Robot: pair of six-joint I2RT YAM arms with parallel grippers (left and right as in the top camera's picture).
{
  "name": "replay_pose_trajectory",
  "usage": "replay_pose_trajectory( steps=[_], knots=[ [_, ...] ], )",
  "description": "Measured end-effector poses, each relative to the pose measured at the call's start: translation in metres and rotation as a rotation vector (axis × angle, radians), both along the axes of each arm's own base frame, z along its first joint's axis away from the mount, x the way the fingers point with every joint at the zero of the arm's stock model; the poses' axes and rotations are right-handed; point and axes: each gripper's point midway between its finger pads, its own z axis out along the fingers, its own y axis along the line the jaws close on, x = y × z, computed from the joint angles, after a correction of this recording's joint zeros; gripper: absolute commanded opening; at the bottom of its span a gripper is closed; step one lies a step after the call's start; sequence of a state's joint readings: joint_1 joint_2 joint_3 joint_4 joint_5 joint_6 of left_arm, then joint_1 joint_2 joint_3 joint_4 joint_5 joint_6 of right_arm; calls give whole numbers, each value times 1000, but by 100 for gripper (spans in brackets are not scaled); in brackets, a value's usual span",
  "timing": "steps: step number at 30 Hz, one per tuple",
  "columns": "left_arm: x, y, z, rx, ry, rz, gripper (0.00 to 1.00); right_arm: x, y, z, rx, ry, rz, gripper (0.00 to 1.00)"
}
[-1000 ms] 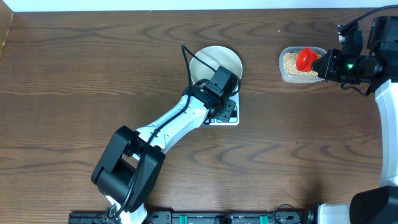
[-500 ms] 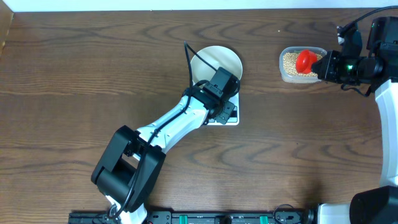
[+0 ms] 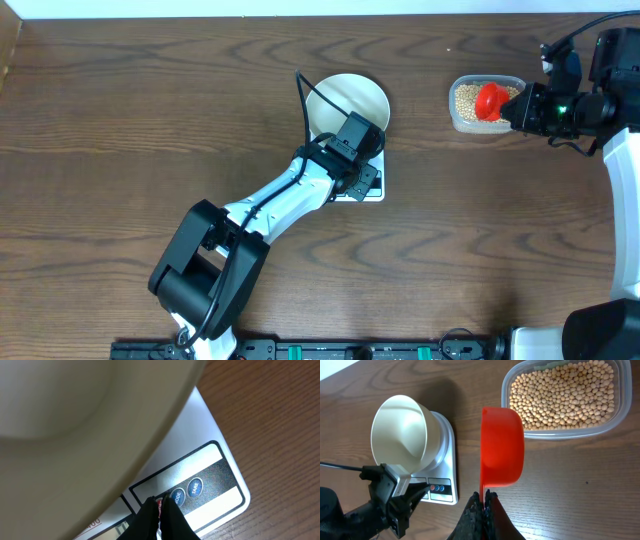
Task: Scoop item into bowl and weigh 50g on scale
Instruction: 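Move the left gripper down to the scale's buttons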
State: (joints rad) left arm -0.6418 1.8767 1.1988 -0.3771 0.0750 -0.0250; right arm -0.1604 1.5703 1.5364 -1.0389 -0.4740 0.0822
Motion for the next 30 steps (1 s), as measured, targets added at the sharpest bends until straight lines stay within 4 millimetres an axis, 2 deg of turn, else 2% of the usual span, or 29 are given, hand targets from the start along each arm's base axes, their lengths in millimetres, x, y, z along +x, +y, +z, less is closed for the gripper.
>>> replay_pose_trajectory(
  steps=[7,30],
  knots=[
    [-3,2,-18,24,36,0,7,0,0,0,0,0,0,1],
    [-4,3,-19,35,36,17,7,0,0,0,-2,-1,3,1]
  ],
)
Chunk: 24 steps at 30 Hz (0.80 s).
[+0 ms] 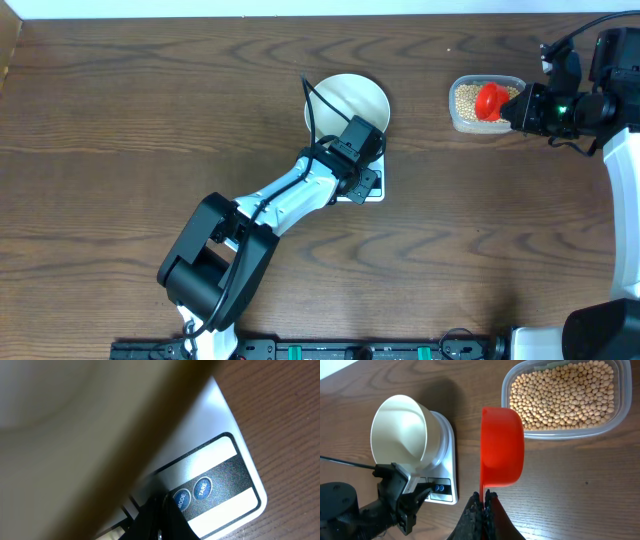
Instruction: Scoop item into bowl and weigh 50g on scale
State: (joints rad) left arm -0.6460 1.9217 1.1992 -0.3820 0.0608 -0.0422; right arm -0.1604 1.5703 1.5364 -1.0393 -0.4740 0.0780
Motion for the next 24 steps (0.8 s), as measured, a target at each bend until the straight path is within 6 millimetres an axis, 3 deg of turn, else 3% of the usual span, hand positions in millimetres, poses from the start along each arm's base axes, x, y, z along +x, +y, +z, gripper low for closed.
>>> replay_pose_trajectory(
  steps=[24],
  knots=[
    [-3,4,-1,20,13,14,7,0,-1,0,-7,-2,4,1]
  ],
)
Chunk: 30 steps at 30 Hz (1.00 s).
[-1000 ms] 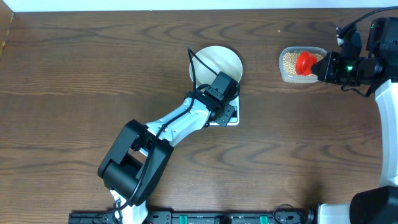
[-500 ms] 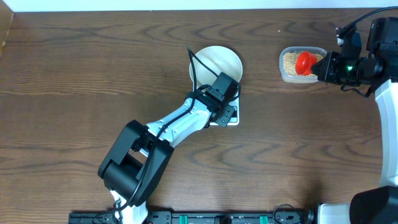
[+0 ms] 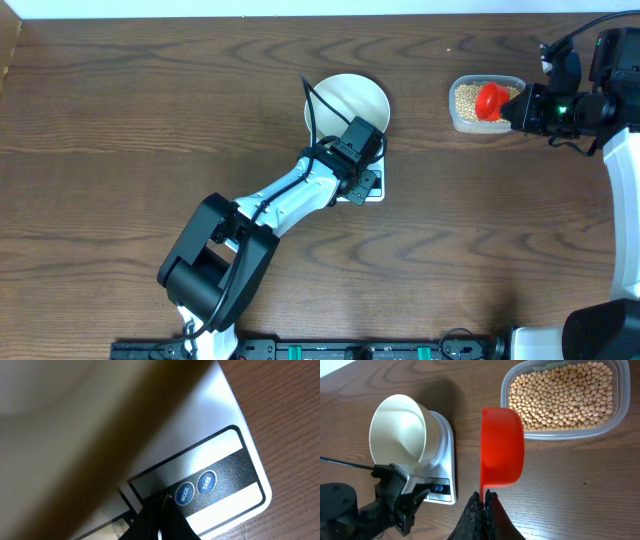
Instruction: Scoop item into bowl and weigh 50g on scale
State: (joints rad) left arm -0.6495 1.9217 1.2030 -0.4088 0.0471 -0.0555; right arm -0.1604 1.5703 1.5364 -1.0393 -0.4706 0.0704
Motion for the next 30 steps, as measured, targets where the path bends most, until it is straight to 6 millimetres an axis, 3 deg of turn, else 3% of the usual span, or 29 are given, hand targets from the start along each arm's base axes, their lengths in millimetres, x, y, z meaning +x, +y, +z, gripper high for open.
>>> replay_pose_trajectory(
  steps=[9,18,26,30],
  knots=[
    [14,-4,5,-15,-63,11,7,0,0,0,0,-1,0,1],
    [12,-3,9,-12,-62,-11,7,9,-2,5,-10,-48,3,1],
    [7,-13,60,-112,-115,-64,7,17,-7,8,-44,-83,-7,1],
    [5,-16,68,-134,-122,-74,7,19,-11,8,-61,-92,-16,1]
  ],
)
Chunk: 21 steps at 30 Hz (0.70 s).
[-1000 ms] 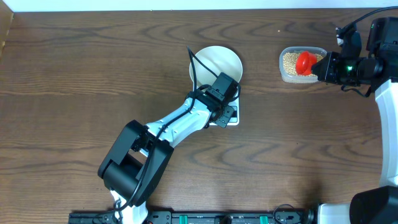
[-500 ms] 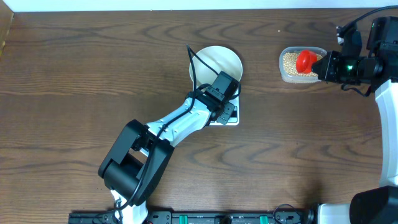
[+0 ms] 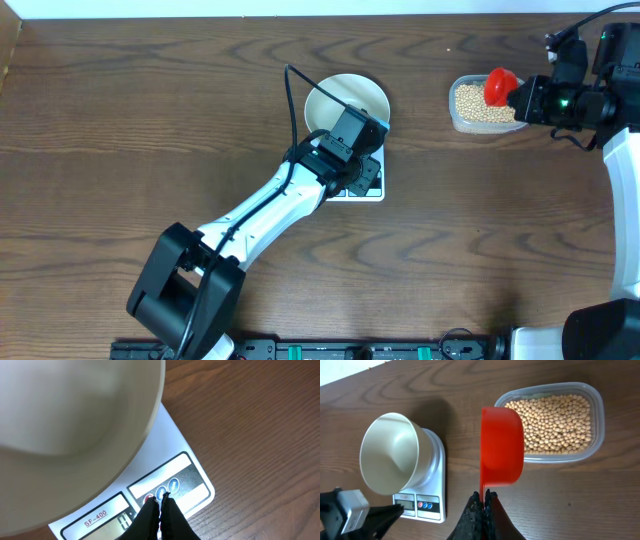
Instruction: Scoop item into bowl and weigh 50g on scale
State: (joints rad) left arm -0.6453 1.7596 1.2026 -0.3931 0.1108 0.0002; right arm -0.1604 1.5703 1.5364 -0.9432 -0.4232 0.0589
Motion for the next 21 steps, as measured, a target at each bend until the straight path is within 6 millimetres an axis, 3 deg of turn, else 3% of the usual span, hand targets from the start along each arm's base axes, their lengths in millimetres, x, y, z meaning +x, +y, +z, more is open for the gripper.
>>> replay_pose_trajectory(
  steps=[21],
  knots=[
    [-7,2,-4,10,34,-8,7,1,-2,0,-11,-2,-7,1]
  ],
)
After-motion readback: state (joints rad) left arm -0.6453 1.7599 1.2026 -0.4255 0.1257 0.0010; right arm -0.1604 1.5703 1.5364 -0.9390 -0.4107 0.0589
